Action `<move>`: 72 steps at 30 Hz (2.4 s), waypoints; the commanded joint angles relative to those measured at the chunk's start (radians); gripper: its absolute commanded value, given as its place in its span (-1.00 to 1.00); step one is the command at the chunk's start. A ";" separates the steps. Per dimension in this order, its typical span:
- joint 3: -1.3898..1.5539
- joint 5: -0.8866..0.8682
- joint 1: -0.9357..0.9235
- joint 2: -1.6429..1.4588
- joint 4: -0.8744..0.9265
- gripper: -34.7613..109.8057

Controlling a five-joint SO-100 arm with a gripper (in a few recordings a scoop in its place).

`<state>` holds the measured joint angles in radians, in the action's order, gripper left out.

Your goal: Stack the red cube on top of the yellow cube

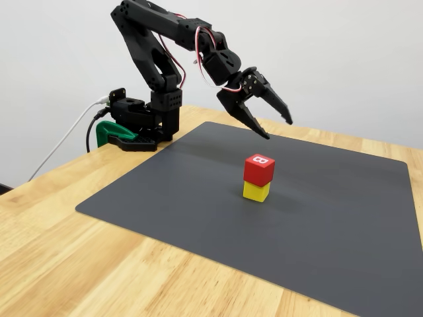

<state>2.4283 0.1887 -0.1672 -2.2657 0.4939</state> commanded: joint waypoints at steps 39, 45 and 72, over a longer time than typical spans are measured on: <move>0.245 -0.049 0.026 -0.877 0.588 -0.48; 0.245 -0.084 0.000 -0.877 0.606 -0.48; 0.245 -0.081 0.002 -0.877 0.607 -0.49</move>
<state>2.6753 0.0982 -0.1565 -3.1462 1.0968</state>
